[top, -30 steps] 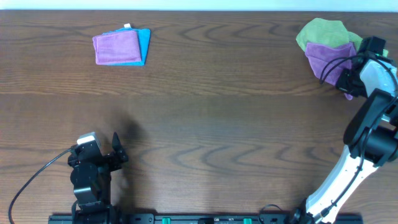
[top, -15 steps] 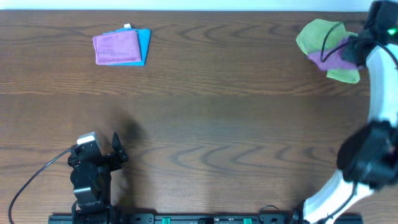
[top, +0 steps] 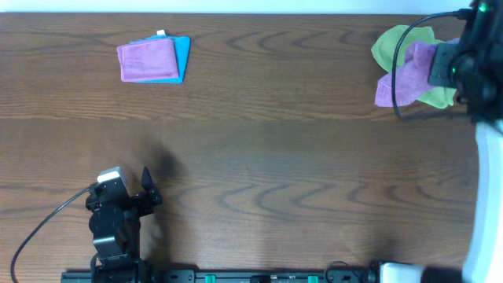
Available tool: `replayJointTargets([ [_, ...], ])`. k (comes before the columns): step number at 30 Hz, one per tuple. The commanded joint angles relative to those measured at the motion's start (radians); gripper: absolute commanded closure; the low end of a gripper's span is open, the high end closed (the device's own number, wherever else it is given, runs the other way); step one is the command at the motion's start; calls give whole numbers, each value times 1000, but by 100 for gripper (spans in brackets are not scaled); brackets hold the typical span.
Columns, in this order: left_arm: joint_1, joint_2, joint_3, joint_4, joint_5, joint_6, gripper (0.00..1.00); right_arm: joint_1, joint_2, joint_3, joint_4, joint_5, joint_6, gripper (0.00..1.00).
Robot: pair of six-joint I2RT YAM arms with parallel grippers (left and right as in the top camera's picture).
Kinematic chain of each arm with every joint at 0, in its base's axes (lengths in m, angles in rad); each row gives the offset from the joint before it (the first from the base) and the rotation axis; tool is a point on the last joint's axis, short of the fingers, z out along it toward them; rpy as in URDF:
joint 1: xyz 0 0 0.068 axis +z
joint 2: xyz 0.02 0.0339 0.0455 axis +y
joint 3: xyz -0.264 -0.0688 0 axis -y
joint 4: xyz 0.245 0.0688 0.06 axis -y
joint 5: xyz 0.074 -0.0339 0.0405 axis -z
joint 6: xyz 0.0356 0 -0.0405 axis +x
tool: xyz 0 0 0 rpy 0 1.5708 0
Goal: Fold the cloth
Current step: 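Grasp the pink cloth with the right gripper and drag it toward center, then regrasp the pink cloth corner with the right gripper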
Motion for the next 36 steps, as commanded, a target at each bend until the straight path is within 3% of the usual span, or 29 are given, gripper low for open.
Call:
replayJointTargets([
  [1, 3, -5, -24, -13, -17, 16, 5, 48, -156, -37, -1, -29, -40, 99],
  [13, 3, -5, -24, -13, -18, 16, 5, 263, -645, -377, 6, -89, -51, 99],
  [18, 3, -5, -24, -13, -17, 16, 5, 294, -574, -389, 75, -274, -47, 98],
  [22, 3, -5, -24, -13, -17, 16, 5, 303, -376, -364, 206, -685, -137, 99],
  [23, 3, -6, -24, -14, -18, 16, 5, 302, -323, -341, 194, -793, -168, 86],
  [24, 3, -5, -24, -13, -17, 16, 4, 299, -281, -321, 165, -814, -171, 1],
  [27, 3, -6, -24, -13, -17, 16, 5, 292, -211, -306, 144, -592, -92, 1],
  [36, 3, -6, -24, -13, -17, 16, 5, 299, -213, -307, 84, -367, -98, 1],
])
